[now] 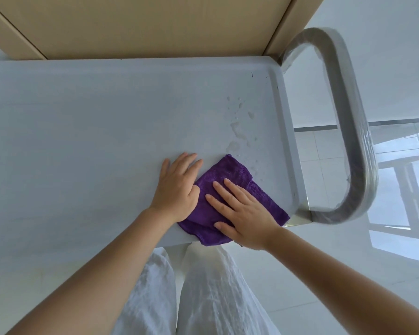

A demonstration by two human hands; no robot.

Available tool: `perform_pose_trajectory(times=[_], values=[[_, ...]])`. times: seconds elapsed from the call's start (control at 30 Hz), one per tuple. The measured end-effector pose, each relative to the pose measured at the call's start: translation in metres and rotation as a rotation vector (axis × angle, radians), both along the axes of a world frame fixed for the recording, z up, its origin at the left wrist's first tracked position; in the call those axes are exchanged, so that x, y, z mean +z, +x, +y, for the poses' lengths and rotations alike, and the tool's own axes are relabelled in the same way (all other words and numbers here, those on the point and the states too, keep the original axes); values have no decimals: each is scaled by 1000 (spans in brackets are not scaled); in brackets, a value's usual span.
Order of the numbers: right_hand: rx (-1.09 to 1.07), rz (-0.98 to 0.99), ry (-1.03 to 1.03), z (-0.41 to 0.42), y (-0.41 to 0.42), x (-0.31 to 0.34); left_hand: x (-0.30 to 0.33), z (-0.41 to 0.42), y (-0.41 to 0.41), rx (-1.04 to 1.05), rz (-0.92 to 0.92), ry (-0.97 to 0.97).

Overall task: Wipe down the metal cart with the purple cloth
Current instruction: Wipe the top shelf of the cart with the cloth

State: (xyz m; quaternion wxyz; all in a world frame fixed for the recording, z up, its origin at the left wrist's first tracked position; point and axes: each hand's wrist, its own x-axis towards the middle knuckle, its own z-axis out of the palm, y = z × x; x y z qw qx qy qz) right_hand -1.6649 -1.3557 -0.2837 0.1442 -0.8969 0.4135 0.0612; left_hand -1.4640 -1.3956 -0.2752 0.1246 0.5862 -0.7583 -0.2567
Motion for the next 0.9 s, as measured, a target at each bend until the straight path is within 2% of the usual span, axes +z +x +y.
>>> perform_pose_trajectory(times=[0.4, 0.57, 0.63, 0.73, 0.77, 0.83, 0.9], values=[[515, 21, -79, -61, -32, 1, -5, 5, -15, 56, -81, -31], [537, -26, -76, -68, -33, 2, -13, 8, -14, 54, -145, -59], [415, -137, -99, -57, -24, 8, -14, 8, -15, 55, -159, -61], [-53, -394, -198, -19, 5, 21, -14, 8, -15, 63, -160, -57], [-252, -404, -206, -7, 16, 25, -15, 8, -16, 65, -156, -52], [-669, -284, -133, 9, 34, 30, -15, 8, -15, 69, -158, -48], [-1003, -149, 113, 15, 48, 24, -15, 7, -16, 73, -172, -47]])
